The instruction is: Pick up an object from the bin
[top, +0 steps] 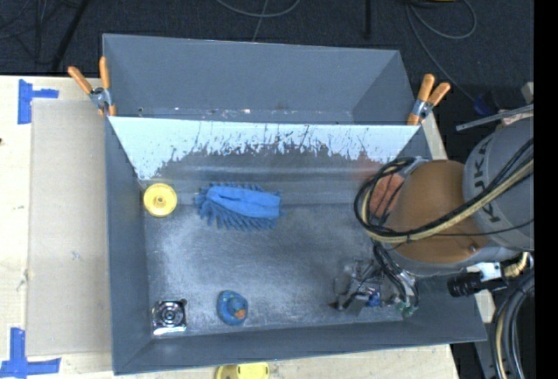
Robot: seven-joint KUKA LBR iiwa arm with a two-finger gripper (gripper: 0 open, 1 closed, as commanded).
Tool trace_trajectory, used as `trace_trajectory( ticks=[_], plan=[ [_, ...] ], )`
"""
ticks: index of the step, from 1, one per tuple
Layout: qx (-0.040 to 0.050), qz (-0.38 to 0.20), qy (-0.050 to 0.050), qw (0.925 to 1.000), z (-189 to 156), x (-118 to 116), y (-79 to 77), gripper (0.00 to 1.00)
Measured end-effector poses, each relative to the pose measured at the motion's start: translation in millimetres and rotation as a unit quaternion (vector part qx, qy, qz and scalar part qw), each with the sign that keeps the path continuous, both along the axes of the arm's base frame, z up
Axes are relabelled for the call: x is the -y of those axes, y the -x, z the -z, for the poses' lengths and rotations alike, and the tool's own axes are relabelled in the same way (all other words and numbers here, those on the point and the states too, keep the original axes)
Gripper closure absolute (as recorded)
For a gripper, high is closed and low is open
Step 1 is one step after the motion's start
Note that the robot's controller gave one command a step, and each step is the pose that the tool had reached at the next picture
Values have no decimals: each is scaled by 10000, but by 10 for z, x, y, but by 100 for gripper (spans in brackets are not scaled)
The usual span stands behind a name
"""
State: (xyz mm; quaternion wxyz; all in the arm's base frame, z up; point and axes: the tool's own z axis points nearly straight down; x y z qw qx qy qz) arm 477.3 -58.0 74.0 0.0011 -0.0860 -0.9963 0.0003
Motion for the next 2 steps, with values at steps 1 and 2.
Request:
trace_trajectory(
  ticks=[1,2],
  plan=[
    [0,-1,0,10000,0,0,0,100],
    [2,-183,-7,9998,-2025,48,-128,100]
  ],
)
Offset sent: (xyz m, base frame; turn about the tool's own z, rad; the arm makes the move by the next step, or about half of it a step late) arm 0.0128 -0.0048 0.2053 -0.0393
